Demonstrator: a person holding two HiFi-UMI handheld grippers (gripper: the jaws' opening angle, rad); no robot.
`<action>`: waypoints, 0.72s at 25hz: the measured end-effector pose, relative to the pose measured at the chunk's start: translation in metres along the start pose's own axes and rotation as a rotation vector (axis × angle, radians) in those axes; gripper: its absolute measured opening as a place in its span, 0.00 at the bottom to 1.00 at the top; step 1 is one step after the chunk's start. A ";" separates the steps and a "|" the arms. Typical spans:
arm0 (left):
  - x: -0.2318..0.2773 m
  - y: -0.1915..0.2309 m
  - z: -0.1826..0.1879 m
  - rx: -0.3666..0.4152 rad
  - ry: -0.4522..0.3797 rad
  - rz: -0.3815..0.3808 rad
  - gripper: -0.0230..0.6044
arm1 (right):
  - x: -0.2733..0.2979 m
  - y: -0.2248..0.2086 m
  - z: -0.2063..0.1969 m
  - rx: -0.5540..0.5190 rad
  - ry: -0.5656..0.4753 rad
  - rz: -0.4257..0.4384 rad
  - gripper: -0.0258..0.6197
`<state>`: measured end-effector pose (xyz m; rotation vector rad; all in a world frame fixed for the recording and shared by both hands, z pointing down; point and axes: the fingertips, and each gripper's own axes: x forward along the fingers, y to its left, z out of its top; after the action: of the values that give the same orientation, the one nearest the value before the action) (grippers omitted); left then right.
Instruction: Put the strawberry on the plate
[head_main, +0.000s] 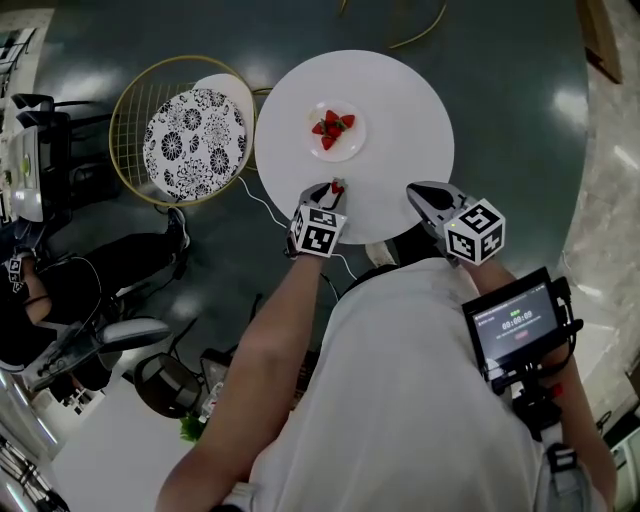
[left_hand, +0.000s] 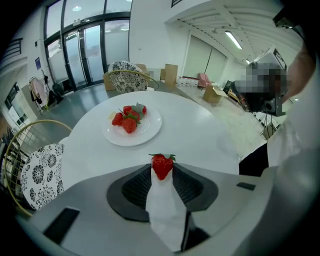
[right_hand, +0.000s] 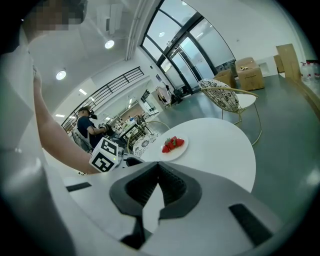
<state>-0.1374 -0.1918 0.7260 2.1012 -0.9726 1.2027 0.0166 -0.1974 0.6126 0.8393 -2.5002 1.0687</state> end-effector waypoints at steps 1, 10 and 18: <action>-0.001 0.001 0.004 -0.003 -0.013 0.002 0.24 | 0.001 0.001 0.001 -0.002 -0.001 0.001 0.05; -0.015 0.005 0.049 -0.044 -0.128 0.008 0.24 | 0.004 0.004 0.009 -0.006 -0.011 0.006 0.05; -0.007 0.013 0.079 -0.250 -0.163 0.003 0.24 | 0.001 0.000 0.009 0.006 -0.018 -0.008 0.05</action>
<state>-0.1104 -0.2551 0.6840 2.0199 -1.1362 0.8702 0.0151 -0.2045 0.6071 0.8642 -2.5074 1.0713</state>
